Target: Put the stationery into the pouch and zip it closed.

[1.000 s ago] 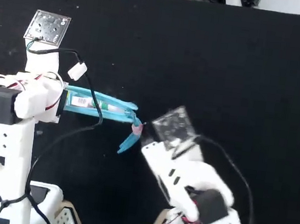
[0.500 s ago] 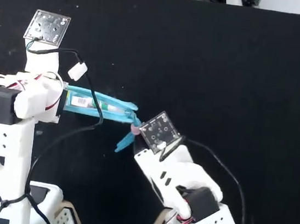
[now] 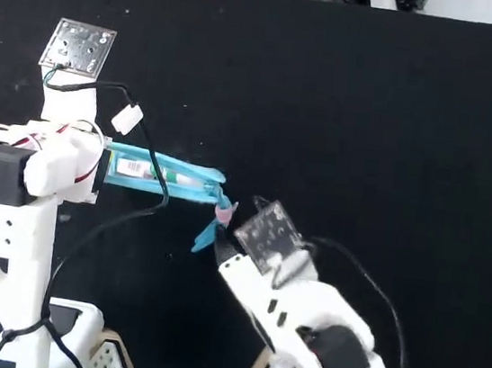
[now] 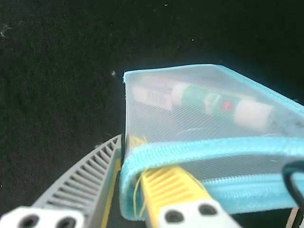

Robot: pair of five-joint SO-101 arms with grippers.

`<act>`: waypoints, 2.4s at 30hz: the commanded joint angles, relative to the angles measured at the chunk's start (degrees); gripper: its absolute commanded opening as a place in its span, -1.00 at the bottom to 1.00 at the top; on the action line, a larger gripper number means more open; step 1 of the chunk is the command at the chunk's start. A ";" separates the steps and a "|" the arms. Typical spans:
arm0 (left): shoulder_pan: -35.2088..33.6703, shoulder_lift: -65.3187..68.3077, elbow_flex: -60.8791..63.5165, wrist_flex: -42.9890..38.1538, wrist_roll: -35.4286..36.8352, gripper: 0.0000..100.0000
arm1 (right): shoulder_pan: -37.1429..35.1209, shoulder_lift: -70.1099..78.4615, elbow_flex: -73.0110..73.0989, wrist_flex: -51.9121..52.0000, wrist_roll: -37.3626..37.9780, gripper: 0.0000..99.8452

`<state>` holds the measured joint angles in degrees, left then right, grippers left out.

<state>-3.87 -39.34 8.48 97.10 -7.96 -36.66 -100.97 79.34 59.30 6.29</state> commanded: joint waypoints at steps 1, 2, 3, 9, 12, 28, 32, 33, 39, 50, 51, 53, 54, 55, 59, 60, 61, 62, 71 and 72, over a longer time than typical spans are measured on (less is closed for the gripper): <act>0.57 0.09 0.75 -0.97 0.26 -0.94 | -1.85 -9.80 0.31 0.18 -1.58 -0.57; 0.57 0.09 0.75 -0.97 0.26 -0.94 | -1.76 -11.74 1.80 -0.18 -1.58 -0.57; 0.57 0.09 0.84 -0.97 0.26 -0.94 | -1.76 -12.18 2.77 -0.44 -1.49 -0.57; 0.31 0.09 1.01 -0.97 0.26 -0.94 | -1.67 -10.07 6.46 -9.76 -1.58 -0.57; 0.48 0.09 0.92 -0.97 0.26 -0.94 | -1.67 -10.07 7.25 -13.98 -2.02 -0.57; 0.31 0.09 1.19 -0.88 0.26 -0.94 | 4.40 -9.98 3.91 -15.12 -1.58 -0.98; 0.31 0.09 1.19 -0.88 0.26 -0.94 | 4.48 -9.89 3.82 -15.12 -1.93 -0.97; 0.31 0.09 1.19 -0.79 0.26 -0.94 | 4.48 -9.89 3.47 -15.12 -1.85 -0.97; 0.31 0.09 1.19 -0.70 0.26 -0.94 | 4.48 -9.89 -0.48 -12.04 -1.76 -0.97; 0.31 0.09 1.27 -0.53 0.26 -0.94 | 4.40 -9.98 -4.97 -8.00 -1.67 -0.97; 0.31 0.09 1.27 -0.53 0.26 -0.94 | 4.40 -9.98 -5.58 -7.21 -1.67 -0.97; 0.31 0.09 1.27 -0.53 0.26 -0.94 | 3.69 -10.15 -7.16 -5.27 -1.76 -0.97; 0.31 0.09 1.27 -0.53 0.26 -0.94 | 2.55 -10.24 -7.87 -4.13 -1.67 -0.97; 0.31 0.09 1.27 -0.53 0.26 -0.94 | 1.05 -10.68 -8.22 -2.90 -1.58 -0.97; 0.57 0.09 1.27 -0.53 0.26 -0.94 | -5.71 -11.74 -5.93 -0.79 -1.49 -0.97; 0.57 0.09 1.27 -0.53 0.26 -0.94 | -6.42 -11.65 -4.70 -1.41 -1.49 -0.97; 0.57 0.09 1.27 -0.53 0.26 -0.94 | -6.51 -11.65 -3.47 -2.37 -1.49 -0.97; 0.48 0.09 1.27 -0.53 0.26 -0.94 | -6.51 -11.65 -2.51 -3.52 -1.49 -0.97; 0.31 0.09 1.27 -0.53 0.26 -0.94 | -6.33 -11.65 -2.86 -2.99 -1.85 -0.72; 0.31 0.09 1.27 -0.53 0.26 -0.94 | -6.33 -11.65 -2.95 -2.99 -1.85 -0.73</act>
<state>-3.96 -39.34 9.63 97.10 -7.96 -42.64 -103.08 77.76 56.22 4.79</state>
